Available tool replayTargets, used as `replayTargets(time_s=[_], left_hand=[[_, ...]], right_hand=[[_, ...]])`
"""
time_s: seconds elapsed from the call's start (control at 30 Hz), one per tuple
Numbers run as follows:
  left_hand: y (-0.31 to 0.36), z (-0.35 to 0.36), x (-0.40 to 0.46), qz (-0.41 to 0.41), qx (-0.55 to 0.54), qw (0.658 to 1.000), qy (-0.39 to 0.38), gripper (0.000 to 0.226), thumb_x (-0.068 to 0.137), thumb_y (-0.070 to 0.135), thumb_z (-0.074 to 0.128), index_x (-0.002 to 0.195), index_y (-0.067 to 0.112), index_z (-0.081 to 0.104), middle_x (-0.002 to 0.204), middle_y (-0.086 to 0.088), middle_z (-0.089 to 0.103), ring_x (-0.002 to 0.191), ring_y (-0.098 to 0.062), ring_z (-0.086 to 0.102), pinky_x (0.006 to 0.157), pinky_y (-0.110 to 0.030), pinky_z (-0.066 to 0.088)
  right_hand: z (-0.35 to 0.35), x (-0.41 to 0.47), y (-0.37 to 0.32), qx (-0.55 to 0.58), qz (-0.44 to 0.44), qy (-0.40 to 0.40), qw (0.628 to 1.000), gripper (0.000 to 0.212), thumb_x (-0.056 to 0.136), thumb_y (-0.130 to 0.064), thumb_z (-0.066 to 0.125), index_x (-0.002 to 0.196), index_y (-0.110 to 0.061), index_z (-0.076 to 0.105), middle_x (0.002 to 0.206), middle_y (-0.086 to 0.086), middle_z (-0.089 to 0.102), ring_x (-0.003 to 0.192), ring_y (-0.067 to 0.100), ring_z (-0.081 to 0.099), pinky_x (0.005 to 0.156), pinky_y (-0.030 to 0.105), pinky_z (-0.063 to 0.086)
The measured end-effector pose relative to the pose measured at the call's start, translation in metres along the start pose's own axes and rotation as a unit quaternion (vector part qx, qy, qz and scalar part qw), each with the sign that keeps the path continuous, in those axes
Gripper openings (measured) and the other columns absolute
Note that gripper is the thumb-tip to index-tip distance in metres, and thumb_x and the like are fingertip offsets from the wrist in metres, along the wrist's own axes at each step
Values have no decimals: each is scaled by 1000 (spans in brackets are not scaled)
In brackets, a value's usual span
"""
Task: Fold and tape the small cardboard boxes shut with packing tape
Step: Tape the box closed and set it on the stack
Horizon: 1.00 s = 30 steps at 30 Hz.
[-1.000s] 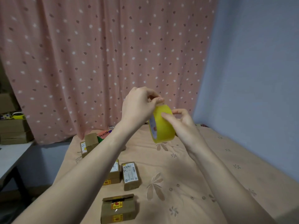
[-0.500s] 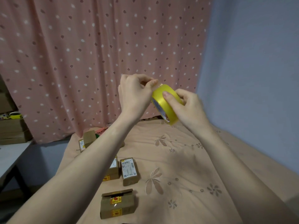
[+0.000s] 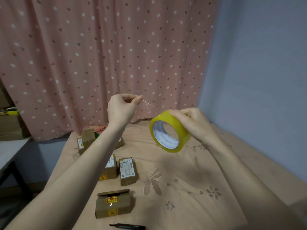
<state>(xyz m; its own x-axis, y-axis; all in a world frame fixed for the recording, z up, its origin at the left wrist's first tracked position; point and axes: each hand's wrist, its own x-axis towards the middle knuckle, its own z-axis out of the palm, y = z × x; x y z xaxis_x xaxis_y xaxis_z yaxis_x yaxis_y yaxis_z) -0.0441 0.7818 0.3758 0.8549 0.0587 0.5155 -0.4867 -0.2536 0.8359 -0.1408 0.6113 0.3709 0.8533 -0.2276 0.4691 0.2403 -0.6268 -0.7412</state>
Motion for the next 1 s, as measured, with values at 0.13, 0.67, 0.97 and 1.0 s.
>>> replayTargets(time_s=[0.13,0.67,0.97,1.0], left_hand=[[-21,0,-12,-32,9,999,20,15,82,37,70,79,23,75,75,2,72,83,-17,67,85,-38,53],[-181,-37,-55,-224,43,973,31,15,85,33,68,85,19,74,83,3,71,85,-12,64,77,-29,51],[-303,-64,-103,-329,26,938,-100,46,82,2,55,116,33,62,112,18,58,115,-5,46,84,-11,35],[-313,-65,-105,-323,39,939,-114,54,80,-3,53,119,35,59,120,13,55,118,-6,44,85,-11,34]], right_hand=[[5,1,13,-58,-25,-9,998,46,87,-40,62,59,-11,39,62,5,25,56,12,25,48,26,20],[147,-5,127,-300,24,-125,946,57,74,-70,57,57,-19,39,56,-1,41,75,31,56,68,34,32],[256,-34,187,-323,59,-242,913,55,77,-68,56,80,-14,64,70,-1,57,88,28,58,76,34,36],[264,-37,191,-325,61,-250,910,54,78,-67,56,83,-15,65,74,0,61,89,28,59,78,34,38]])
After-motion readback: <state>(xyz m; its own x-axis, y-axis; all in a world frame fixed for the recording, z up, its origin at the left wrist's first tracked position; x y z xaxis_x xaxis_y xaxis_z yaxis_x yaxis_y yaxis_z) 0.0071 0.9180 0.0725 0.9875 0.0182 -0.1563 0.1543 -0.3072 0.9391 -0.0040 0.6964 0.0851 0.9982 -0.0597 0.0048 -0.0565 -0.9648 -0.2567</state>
